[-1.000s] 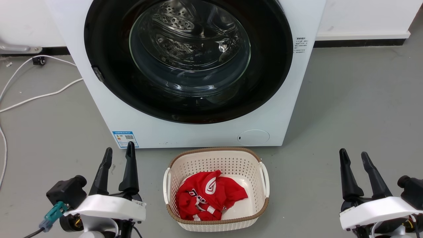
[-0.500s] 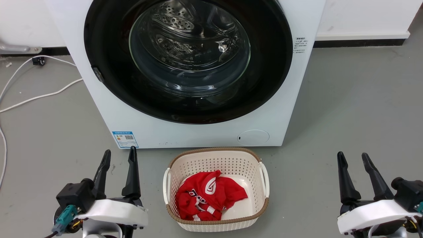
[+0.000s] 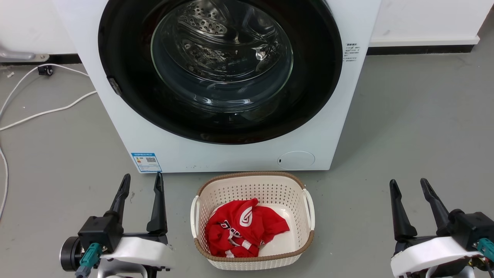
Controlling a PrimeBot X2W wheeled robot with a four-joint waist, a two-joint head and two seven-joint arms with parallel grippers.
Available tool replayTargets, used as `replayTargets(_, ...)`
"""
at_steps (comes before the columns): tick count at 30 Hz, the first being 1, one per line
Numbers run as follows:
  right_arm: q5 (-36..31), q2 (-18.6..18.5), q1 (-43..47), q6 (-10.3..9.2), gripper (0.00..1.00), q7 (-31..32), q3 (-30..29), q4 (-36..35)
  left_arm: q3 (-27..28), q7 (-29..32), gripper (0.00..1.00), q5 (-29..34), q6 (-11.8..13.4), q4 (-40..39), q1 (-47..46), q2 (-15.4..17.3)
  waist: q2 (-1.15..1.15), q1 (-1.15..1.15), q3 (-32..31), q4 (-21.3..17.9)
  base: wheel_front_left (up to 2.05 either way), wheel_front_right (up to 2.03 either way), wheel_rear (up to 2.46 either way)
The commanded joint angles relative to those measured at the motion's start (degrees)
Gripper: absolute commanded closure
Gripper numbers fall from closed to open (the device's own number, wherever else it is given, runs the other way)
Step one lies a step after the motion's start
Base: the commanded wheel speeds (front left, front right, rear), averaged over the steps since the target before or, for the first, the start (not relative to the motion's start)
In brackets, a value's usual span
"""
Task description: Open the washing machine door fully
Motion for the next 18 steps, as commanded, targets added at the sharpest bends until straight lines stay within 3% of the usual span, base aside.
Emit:
replayTargets(1, -1.06, 0.02, 0.07, -0.02, 0.00, -0.29, 0.16, -0.61, -0.04, -0.36, 0.00, 1.28, 0.26, -0.52, 0.55, 0.38, 0.00, 0.00, 0.03, -0.03, 0.00, 0.00, 0.00)
replayTargets(18, -6.79, 0.04, 0.78, -0.02, 0.00, -1.69, 0.55, -0.98, 0.53, -2.46, 0.00, 8.12, 0.58, -1.22, 1.76, -0.70, 0.00, 0.00, 0.16, 0.08, 0.00, 0.00, 0.00)
